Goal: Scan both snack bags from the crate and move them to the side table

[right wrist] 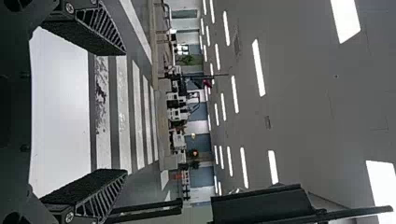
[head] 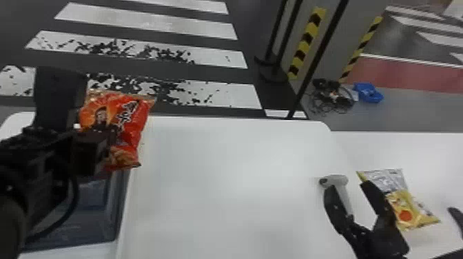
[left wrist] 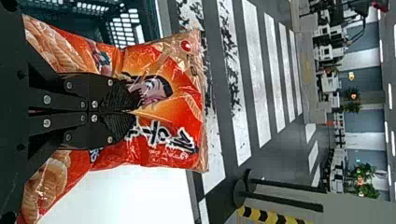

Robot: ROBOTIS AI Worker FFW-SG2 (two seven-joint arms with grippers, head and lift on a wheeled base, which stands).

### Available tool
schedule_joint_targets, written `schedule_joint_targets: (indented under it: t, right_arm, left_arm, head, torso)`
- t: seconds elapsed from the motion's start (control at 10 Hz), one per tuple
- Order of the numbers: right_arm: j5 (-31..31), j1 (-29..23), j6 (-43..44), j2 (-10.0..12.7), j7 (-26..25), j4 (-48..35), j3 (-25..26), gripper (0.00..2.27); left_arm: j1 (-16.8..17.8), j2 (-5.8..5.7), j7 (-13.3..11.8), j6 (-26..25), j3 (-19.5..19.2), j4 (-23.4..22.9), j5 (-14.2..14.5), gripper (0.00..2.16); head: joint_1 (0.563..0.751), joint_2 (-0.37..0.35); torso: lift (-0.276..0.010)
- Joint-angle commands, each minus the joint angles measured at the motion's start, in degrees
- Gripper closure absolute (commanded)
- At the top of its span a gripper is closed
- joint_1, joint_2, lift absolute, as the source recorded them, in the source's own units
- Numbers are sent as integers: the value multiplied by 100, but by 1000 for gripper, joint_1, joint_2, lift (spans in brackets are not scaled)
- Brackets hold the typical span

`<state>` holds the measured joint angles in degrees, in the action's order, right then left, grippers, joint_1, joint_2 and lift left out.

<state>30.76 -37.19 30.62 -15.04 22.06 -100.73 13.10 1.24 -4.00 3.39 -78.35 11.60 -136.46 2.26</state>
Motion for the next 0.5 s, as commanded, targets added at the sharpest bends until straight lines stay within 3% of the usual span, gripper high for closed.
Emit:
schedule_joint_targets:
  t: [0.0,0.2,0.4]
  right_arm:
    - [-8,1,1,27,0,10,0,97]
    - [-26,1,1,45,0,36,0,97]
    - [-35,10,36,54,0,80,0,97]
  left_arm:
    - [157,198,21,-1,290,111,-112,1892]
    - [359,415,30,-1,580,401,-182,1892]
    - [509,415,56,104,1072,911,-296,1892]
  head:
    - [695,-273]
    - [695,-303]
    - [695,-345]
  torso:
    - [-95]
    - [-95]
    - [-95]
